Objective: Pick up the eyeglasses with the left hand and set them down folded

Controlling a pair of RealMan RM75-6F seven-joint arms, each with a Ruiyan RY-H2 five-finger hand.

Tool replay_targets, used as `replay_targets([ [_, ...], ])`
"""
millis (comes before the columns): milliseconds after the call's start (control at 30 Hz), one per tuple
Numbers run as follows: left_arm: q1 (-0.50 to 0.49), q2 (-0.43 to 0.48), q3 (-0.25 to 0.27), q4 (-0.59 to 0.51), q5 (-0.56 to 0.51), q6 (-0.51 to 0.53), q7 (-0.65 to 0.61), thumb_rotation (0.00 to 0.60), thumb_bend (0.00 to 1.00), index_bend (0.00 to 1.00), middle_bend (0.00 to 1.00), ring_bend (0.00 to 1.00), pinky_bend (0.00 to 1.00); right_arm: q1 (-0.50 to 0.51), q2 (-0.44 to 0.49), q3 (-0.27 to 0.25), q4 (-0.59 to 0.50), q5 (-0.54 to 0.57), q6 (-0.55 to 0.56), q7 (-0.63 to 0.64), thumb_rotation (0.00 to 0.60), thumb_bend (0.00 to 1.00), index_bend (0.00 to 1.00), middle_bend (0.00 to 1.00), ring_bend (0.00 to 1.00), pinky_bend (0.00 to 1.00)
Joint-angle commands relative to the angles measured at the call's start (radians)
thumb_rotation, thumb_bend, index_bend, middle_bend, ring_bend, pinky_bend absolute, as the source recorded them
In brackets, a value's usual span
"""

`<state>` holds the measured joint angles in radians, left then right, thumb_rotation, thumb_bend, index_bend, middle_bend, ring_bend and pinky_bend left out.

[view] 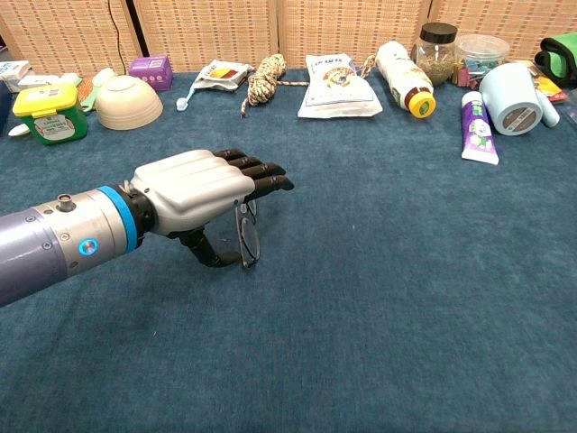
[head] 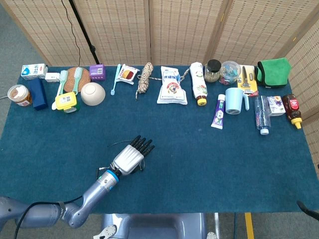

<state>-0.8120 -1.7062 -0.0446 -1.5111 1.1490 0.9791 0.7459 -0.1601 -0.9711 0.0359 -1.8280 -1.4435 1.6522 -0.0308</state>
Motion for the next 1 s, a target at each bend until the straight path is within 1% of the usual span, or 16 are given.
replay_targets([
  [33,-0.001,-0.001,-0.01,-0.004,-0.02,0.005,0.019,0.509,0.3,0.0,0.0,0.0,0.0,-0.001,0.0,0.001,0.001,0.0,0.002,0.002,0.6,0.0,0.01,0.0,0.0,0.0],
  [200,0.018,-0.01,-0.022,-0.004,-0.027,0.046,0.006,0.509,0.3,0.0,0.0,0.0,0.0,0.002,-0.003,0.003,0.003,-0.002,-0.004,0.002,0.6,0.0,0.01,0.0,0.0,0.0],
  [300,0.015,0.019,-0.023,-0.033,-0.06,0.01,-0.006,0.509,0.3,0.0,0.0,0.0,0.0,0.003,-0.004,0.004,0.003,-0.005,-0.004,0.003,0.6,0.0,0.01,0.0,0.0,0.0],
  [400,0.008,0.068,-0.023,-0.075,-0.1,-0.03,-0.008,0.509,0.3,0.0,0.0,0.0,0.0,0.004,-0.004,0.004,0.002,-0.006,-0.004,0.003,0.6,0.0,0.01,0.0,0.0,0.0],
  [633,-0.014,0.15,-0.024,-0.119,-0.158,-0.066,0.0,0.51,0.3,0.0,0.0,0.0,0.0,0.003,-0.006,0.002,0.0,-0.015,-0.003,0.0,0.6,0.0,0.01,0.0,0.0,0.0],
  [767,-0.036,0.168,-0.027,-0.117,-0.197,-0.088,0.01,0.511,0.3,0.0,0.0,0.0,0.0,-0.003,-0.004,0.0,-0.004,-0.016,0.004,-0.004,0.6,0.0,0.01,0.0,0.0,0.0],
  [1000,-0.075,0.175,-0.015,-0.108,-0.245,-0.107,0.05,0.511,0.3,0.02,0.0,0.0,0.0,-0.01,-0.004,-0.001,-0.01,-0.014,0.013,-0.01,0.6,0.0,0.01,0.0,0.0,0.0],
])
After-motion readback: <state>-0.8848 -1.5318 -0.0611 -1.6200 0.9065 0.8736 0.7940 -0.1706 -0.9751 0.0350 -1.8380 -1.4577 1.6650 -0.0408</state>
